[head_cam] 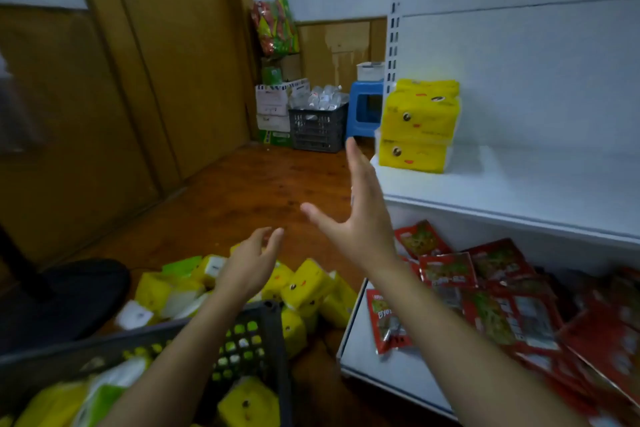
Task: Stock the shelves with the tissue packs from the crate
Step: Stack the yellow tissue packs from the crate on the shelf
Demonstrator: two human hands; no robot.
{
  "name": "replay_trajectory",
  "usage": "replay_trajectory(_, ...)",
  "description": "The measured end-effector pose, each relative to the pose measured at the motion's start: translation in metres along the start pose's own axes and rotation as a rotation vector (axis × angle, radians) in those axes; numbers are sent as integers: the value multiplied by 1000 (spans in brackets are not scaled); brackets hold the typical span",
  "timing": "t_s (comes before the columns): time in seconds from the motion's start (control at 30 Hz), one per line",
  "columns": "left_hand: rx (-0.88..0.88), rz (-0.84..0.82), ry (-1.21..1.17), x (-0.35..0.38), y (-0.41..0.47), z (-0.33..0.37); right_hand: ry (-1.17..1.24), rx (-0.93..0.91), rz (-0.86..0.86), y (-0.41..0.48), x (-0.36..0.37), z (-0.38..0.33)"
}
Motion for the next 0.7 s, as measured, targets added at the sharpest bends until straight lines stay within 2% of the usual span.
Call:
replay_trajectory(0.17,-160,65,-11,-36,-47,-97,153,113,-344,-91,91,-27)
replay_trajectory(0.3,-272,-19,107,-59,-67,-143,-41,-125,-684,-147,144,-48)
replay_trajectory(0.47,-333,-84,90,-76,-83,-181,-55,-197,-1052,-194,187,-65)
replay_trajectory(0.6,-320,-94,76,-80,-83,-186,-88,-144,-1241,-219,203,-63)
replay_trajectory(0.7,-312,-115,55,-78,-83,-184,-85,-70,-1285,-225,209,-66)
Point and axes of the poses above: each hand's wrist, its own y-axis towards the middle knuckle, its own x-axis out of the palm, z = x × y, the point moved 5 cm from there along y, towards the middle knuckle, and after that the axes turned 15 degrees about -y, right-handed, at the moved point
